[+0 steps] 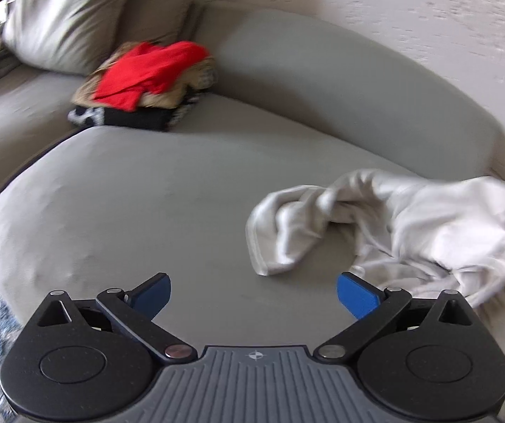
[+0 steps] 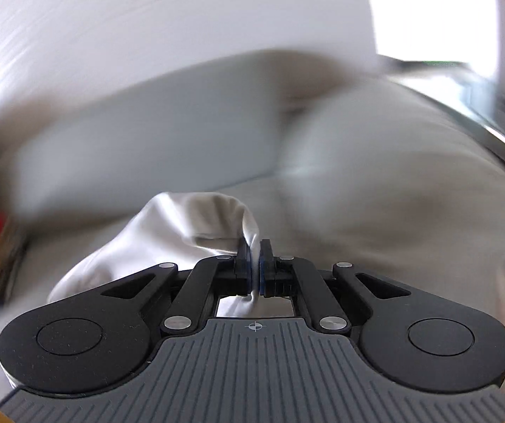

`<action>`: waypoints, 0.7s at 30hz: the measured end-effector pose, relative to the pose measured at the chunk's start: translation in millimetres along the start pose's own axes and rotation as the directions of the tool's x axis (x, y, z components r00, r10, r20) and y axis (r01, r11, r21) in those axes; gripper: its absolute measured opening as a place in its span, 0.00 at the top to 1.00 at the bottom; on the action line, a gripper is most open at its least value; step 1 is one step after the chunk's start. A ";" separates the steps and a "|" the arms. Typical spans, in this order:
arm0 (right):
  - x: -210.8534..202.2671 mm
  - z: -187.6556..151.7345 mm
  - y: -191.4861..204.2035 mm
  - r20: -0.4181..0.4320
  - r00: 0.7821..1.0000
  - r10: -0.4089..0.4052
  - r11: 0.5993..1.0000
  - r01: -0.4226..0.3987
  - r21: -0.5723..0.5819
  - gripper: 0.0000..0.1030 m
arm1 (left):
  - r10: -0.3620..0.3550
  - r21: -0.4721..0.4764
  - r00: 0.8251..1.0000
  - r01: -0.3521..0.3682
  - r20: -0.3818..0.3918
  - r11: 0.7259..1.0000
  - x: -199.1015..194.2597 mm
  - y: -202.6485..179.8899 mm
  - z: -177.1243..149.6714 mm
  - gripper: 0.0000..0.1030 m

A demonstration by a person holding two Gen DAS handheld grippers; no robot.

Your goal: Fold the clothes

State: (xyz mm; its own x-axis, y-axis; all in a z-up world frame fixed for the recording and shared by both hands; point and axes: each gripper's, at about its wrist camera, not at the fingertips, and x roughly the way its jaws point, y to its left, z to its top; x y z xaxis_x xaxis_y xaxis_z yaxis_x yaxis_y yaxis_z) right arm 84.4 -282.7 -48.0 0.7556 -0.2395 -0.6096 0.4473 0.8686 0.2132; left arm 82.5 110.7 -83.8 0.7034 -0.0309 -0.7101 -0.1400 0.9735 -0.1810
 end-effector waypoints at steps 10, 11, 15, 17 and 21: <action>-9.3 -62.4 -116.2 -0.341 0.938 0.053 0.993 -0.014 0.115 0.47 | -0.190 0.105 0.964 0.212 -0.186 0.972 21.7 -63.1 -38.0 0.02; -16.8 -68.2 -115.5 -0.333 0.938 0.096 0.990 -0.055 0.130 0.47 | -0.192 0.114 0.962 0.216 -0.192 0.970 22.3 -67.5 -42.2 0.02; -36.6 -89.1 -109.4 -0.308 0.909 0.283 0.952 -0.228 0.204 0.47 | -0.194 0.057 0.959 0.209 -0.205 0.976 28.3 -80.0 -55.6 0.02; -46.2 -99.9 -100.7 -0.297 0.892 0.341 0.933 -0.283 0.221 0.47 | -0.187 0.017 0.956 0.195 -0.227 0.981 33.3 -87.7 -60.8 0.06; -49.6 -114.6 -84.3 -0.304 0.868 0.393 0.916 -0.341 0.211 0.47 | -0.176 -0.083 0.938 0.158 -0.299 0.984 48.5 -94.9 -67.1 0.41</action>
State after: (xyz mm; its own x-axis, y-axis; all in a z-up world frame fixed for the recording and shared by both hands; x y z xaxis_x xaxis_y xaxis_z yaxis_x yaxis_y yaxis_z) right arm -45.6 -294.3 -123.2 0.6858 0.2652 -0.6778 0.2534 0.7860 0.5639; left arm 83.2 1.6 -146.7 0.4758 -0.2683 -0.8376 -0.0842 0.9341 -0.3471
